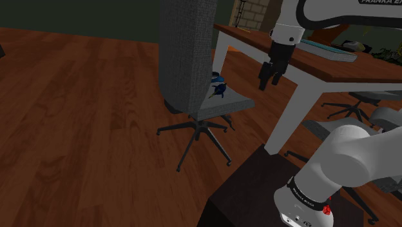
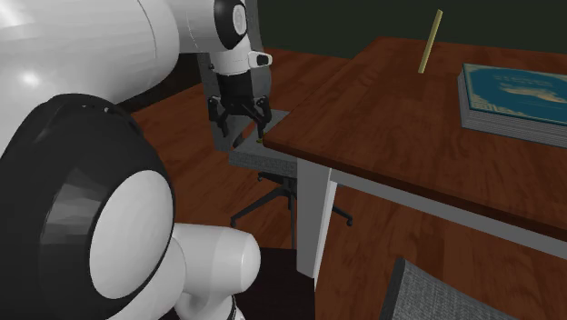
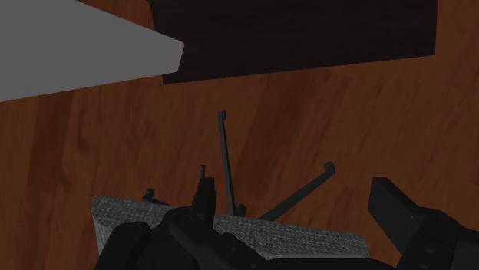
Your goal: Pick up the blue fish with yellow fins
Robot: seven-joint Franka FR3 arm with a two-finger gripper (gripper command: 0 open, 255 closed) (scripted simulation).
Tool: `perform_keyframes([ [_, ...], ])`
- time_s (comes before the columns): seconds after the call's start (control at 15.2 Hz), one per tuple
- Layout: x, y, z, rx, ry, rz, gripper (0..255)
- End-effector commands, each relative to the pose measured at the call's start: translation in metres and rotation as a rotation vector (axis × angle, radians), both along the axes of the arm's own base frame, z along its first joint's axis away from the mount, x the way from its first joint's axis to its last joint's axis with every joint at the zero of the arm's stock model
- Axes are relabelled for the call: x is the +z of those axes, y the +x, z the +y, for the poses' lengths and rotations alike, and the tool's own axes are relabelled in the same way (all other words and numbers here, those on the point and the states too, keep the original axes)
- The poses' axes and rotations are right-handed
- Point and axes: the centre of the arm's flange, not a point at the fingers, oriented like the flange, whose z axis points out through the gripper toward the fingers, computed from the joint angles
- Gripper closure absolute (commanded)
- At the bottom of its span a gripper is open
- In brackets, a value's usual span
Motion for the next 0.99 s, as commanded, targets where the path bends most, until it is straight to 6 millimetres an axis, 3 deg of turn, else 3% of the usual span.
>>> perform_keyframes([
  [0.0,0.000,0.000,0.000,0.000,0.000,0.000,0],
  [0.92,-0.066,0.166,-0.073,0.200,0.102,0.032,0],
])
